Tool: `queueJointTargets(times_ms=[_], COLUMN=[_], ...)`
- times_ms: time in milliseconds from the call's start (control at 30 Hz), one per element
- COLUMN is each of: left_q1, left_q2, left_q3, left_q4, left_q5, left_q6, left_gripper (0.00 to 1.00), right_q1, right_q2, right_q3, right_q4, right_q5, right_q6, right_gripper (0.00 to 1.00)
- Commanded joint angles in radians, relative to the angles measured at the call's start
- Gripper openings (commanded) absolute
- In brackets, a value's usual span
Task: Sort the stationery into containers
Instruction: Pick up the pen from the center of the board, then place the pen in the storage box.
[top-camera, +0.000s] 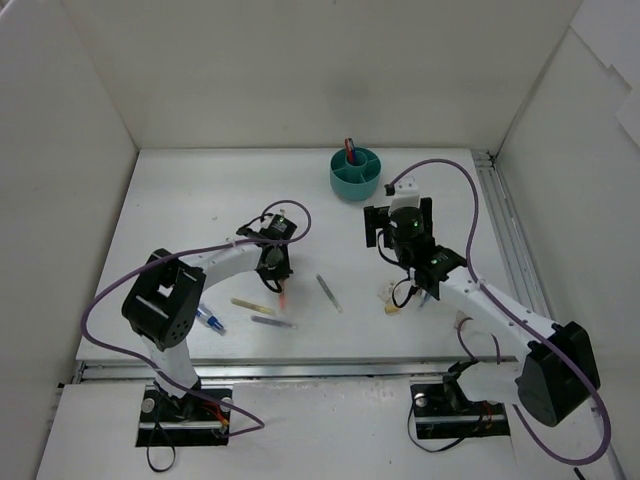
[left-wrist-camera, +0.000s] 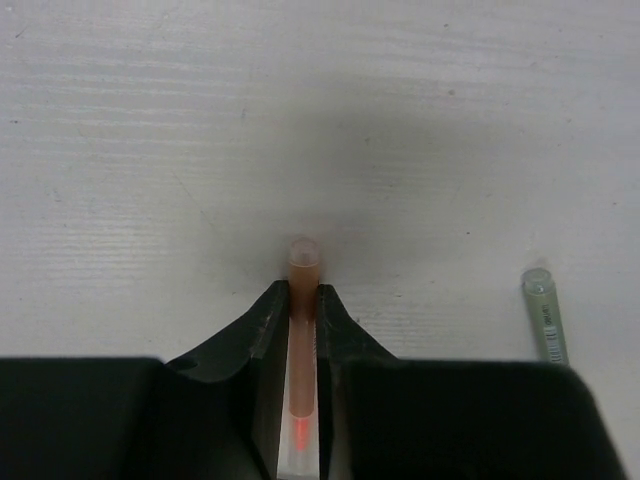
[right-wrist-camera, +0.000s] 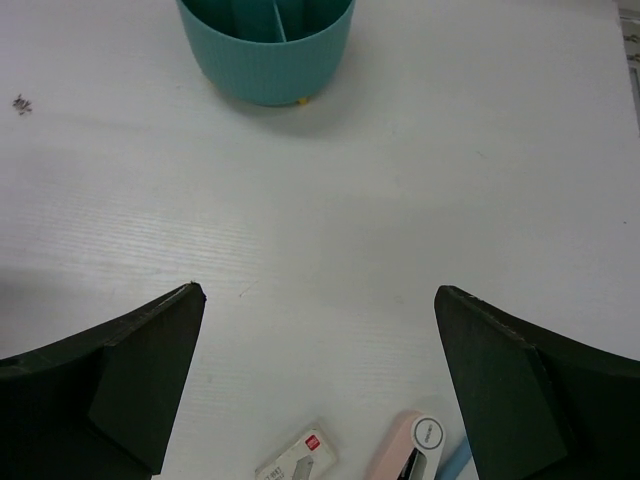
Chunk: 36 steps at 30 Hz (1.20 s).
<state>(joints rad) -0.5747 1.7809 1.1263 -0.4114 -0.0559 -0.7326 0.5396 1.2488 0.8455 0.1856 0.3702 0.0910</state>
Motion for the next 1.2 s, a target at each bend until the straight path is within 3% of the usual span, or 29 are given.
queueJointTargets(times_ms=[0,200,400,600,800,1067,1167], left_q1=[-0.007,-0.007,0.013,0.013,0.004,0.004,0.004], left_q2=[-0.037,-0.107,-0.245,-0.420,-0.506,-0.528,-0.540], left_q3=[0.081,0.191,0.250,0.130,0.096,0.053,0.032], left_q4=[0.023,-0.044,-0.099,-0.020,-0.018,-0.009,0.005], left_q5=[-0.002,-0.094,-0.215,-0.272,-0.262,-0.240,-0.228], left_q6=[0.018,-0.005,-0.241,-0.479,-0.524,-0.587,-0.610], left_gripper=[0.00,0.00,0.00,0.00,0.00,0.00,0.00], right_q1=[0.019,0.043,0.075,0.171,0.253,0.339,0.352], right_q2=[-0.081,-0.184,-0.203,-0.052,0.104,0.150,0.179], right_q3=[-0.025,-0.137,-0.192,-0.175,-0.120,-0.108,-0.102], right_q4=[0.117,0.222,0.359,0.515,0.531,0.676,0.738], right_q5=[-0.080,-0.315,-0.563,-0.588,-0.677,-0.614,-0.591], right_q6=[-0.065,-0.148,-0.157,-0.175,-0.364,-0.399,-0.399], right_gripper=[0.98,0.98,0.98,0.98,0.98,0.97,0.92])
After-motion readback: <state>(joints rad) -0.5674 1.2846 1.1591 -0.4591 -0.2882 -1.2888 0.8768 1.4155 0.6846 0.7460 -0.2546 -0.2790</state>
